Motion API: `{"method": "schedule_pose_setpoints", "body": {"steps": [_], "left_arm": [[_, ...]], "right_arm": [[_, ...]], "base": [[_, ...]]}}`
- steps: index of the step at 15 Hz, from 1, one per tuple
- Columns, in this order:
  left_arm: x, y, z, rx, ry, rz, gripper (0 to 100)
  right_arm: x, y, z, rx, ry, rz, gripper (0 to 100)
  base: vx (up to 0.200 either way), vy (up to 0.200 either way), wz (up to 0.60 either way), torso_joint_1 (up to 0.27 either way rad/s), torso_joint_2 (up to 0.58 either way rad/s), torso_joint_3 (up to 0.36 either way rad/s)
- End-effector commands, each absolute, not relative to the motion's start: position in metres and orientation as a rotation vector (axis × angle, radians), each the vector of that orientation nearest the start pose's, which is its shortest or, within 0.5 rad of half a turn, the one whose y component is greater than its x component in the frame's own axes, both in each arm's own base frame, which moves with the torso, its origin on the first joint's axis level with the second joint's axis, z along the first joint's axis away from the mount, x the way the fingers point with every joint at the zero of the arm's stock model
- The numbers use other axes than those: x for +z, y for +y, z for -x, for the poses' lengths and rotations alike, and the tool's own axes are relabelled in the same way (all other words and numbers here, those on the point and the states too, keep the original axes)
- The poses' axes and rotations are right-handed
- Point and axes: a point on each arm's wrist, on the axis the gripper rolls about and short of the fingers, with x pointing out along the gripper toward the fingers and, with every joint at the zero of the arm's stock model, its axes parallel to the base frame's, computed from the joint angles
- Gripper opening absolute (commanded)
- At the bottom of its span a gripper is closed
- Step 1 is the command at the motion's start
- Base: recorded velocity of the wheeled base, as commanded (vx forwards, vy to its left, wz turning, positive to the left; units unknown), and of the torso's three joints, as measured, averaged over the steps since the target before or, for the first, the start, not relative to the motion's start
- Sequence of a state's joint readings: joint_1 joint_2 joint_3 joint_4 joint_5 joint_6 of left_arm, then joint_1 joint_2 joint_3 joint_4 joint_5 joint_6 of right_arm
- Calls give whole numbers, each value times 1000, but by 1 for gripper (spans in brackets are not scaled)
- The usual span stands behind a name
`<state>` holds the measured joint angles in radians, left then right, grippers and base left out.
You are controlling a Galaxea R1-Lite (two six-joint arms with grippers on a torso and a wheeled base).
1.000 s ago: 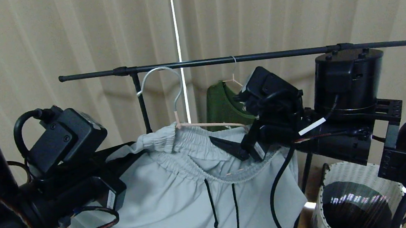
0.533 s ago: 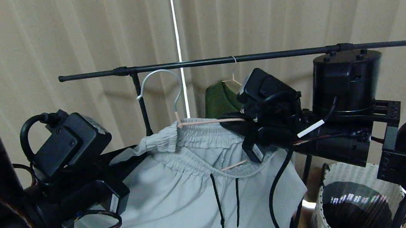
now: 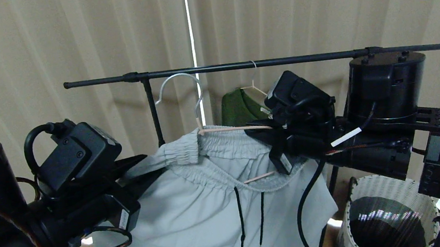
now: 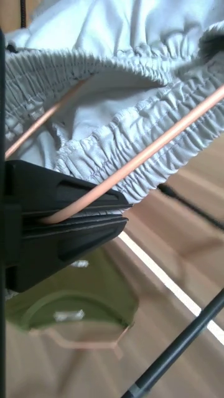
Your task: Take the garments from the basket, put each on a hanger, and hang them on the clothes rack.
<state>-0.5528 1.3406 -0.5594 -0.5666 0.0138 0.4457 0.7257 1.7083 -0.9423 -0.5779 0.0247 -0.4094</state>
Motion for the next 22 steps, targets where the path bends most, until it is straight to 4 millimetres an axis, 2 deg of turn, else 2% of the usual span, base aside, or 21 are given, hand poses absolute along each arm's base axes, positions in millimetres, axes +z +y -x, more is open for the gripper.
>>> {"method": "schedule_pose_setpoints", "body": {"steps": [1,8,9,15,20,21,22], "left_arm": [[201,-109,-177,-578,82,-494,100],[207,-92,-155,-537,-36,-390,100],[203,-87,-153,-519,-19,-383,100],[151,-70,-135,-515,171,-416,100],[149,-74,-141,-547,198,-376,100],[150,-75,-141,-577,194,-368,0],[152,-76,-142,-588,185,-364,0]], "right_arm": [[218,207,-233,764,6,447,0],[230,148,-225,593,12,426,0],[232,143,-222,580,9,411,0],[245,133,-210,568,-18,323,0],[248,128,-199,579,-39,316,0],[247,127,-197,589,-39,316,0],[248,127,-194,610,-47,314,0]], "base": [[0,0,0,0,0,0],[0,0,0,0,0,0],[0,0,0,0,0,0],[0,0,0,0,0,0],[0,0,0,0,0,0],[0,0,0,0,0,0],[0,0,0,0,0,0]]}}
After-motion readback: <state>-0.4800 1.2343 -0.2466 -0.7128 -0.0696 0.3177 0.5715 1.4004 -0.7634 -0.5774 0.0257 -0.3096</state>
